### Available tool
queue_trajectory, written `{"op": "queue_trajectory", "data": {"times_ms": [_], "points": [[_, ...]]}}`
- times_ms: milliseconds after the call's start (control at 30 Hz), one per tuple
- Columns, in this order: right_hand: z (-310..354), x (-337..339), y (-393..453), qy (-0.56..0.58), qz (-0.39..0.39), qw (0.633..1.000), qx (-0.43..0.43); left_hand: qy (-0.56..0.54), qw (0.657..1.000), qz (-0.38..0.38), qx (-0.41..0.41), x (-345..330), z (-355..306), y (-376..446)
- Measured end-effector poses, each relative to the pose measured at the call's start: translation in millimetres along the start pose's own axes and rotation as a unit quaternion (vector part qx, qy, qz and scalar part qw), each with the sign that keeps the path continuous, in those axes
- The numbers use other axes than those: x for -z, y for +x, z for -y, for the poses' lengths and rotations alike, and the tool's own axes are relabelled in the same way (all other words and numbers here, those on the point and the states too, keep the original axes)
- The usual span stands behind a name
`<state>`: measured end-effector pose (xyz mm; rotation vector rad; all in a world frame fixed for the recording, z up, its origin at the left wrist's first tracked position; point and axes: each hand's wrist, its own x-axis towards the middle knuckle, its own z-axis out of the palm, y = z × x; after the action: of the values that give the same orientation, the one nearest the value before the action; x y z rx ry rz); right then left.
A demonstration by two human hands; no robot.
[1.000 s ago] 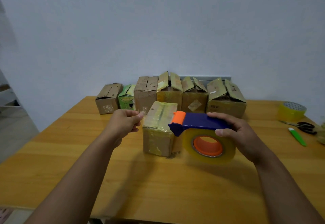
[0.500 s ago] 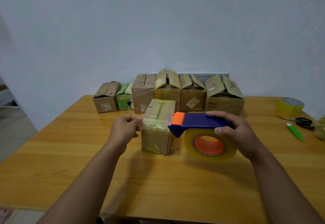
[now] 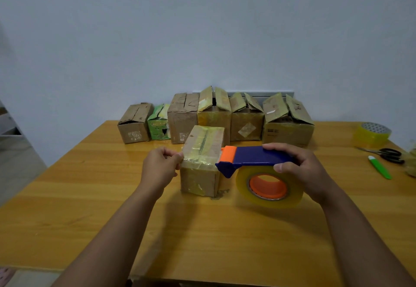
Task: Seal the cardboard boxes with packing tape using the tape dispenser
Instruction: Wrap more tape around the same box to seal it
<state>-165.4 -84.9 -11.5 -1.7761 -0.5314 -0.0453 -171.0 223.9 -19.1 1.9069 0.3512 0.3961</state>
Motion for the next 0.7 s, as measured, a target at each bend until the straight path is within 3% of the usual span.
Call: {"op": "queue_trajectory", "data": {"times_ms": [133,267,400,500,567,633,700], "points": [[-4,-1,-1,0.002,0.0,1.0,-0.007,-0.02,0.999,0.011,0.028,0,2,1],[-8,-4,-1,0.001,0.009,1.0,-0.012,-0.049,0.988,0.08,0.122,5,0,2],[-15,-8,-1,-0.001,0.011,1.0,-0.015,0.029,0.979,0.139,0.144,13,0,2],[-19,-9,-2,0.002,0.01,1.0,-0.019,0.12,0.993,-0.011,-0.018,4,11,-1],[-20,-10,-2,0.013,0.006,1.0,-0.021,0.146,0.965,-0.102,-0.191,-1,14,-12],[-21,-11,-3,0.022,0.001,0.999,-0.024,0.232,0.909,-0.066,-0.34,-8,19,-20],[-21,-12,-3,0.022,0.0,0.999,-0.027,0.336,0.841,0.005,-0.423,-16,27,-22]]}}
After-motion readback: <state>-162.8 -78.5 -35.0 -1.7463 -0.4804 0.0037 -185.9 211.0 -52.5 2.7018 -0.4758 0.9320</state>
